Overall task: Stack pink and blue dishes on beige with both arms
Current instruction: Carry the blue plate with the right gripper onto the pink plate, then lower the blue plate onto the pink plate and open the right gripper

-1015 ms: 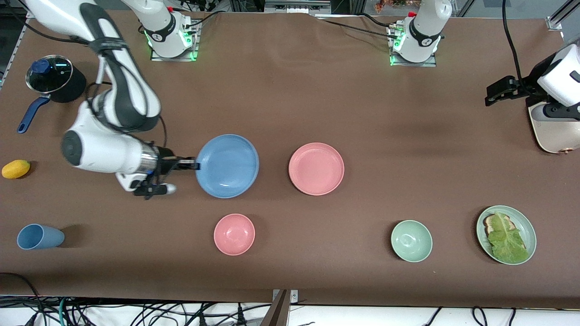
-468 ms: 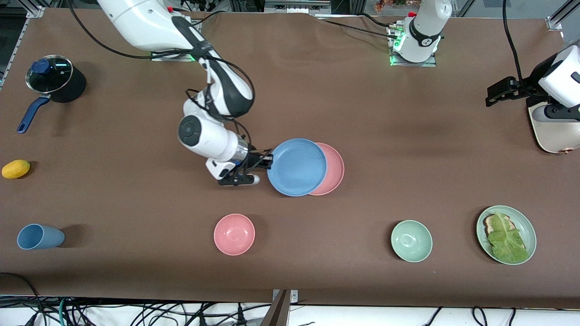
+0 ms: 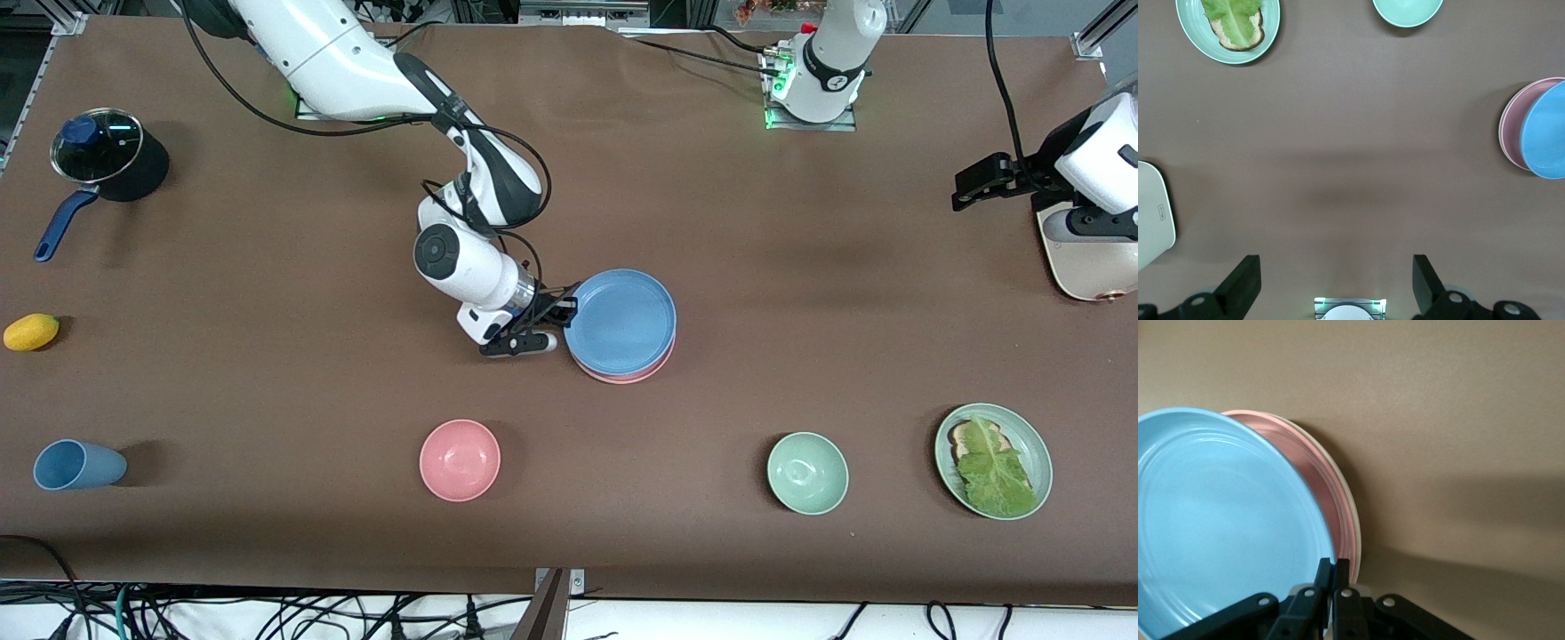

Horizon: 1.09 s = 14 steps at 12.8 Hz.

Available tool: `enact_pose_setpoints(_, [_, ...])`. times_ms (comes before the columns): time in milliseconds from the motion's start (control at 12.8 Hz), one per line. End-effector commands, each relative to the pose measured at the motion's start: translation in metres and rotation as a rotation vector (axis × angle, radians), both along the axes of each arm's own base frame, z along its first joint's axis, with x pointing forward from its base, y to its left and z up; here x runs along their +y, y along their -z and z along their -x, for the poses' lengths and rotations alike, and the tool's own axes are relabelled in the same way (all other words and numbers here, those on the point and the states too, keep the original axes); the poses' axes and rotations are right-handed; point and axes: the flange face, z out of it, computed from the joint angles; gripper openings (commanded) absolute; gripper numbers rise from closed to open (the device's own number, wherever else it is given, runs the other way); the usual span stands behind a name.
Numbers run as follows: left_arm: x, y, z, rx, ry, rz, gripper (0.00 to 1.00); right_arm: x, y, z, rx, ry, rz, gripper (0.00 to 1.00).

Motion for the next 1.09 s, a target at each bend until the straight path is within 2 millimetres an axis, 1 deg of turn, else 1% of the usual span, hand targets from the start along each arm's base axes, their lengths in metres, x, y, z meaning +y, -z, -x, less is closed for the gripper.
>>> enact_pose_setpoints(0, [-0.002, -0.002, -0.001, -0.002, -0.012, 0.018, 1.0, 0.003, 0.002, -0.011, -0.025, 0.018, -0.006, 0.0])
enact_pose_setpoints(156, [-0.003, -0.002, -0.001, -0.002, -0.01, 0.018, 1.0, 0.004, 0.002, -0.012, -0.028, 0.017, -0.006, 0.0])
enact_pose_setpoints(312, [-0.004, -0.002, -0.001, -0.002, -0.009, 0.02, 1.0, 0.005, 0.007, -0.012, -0.025, 0.016, -0.004, 0.0])
enact_pose_setpoints(390, [-0.004, -0.002, -0.001, -0.001, -0.009, 0.02, 1.0, 0.005, 0.009, -0.012, -0.022, 0.018, -0.004, 0.14])
enact_pose_setpoints(468, [-0.004, -0.002, -0.001, -0.001, -0.007, 0.02, 1.0, 0.005, 0.008, -0.012, -0.025, 0.016, -0.003, 0.89])
enact_pose_setpoints(546, [-0.004, -0.002, -0.001, -0.001, -0.009, 0.02, 1.0, 0.006, 0.004, -0.012, -0.047, -0.009, 0.011, 1.0])
enact_pose_setpoints(703, [-0.002, -0.002, -0.001, -0.001, -0.01, 0.019, 1.0, 0.004, -0.002, -0.014, -0.085, -0.058, 0.047, 1.0])
enact_pose_setpoints(781, [-0.002, -0.002, -0.001, -0.001, -0.01, 0.019, 1.0, 0.002, -0.016, -0.016, -0.087, -0.063, 0.051, 1.0])
enact_pose_setpoints(859, [-0.002, -0.002, -0.001, -0.002, -0.01, 0.02, 1.0, -0.009, -0.034, -0.023, -0.077, -0.066, 0.077, 1.0])
enact_pose_setpoints(1015, [-0.002, -0.002, -0.001, -0.002, -0.01, 0.019, 1.0, -0.033, -0.084, -0.033, -0.059, -0.071, 0.123, 1.0])
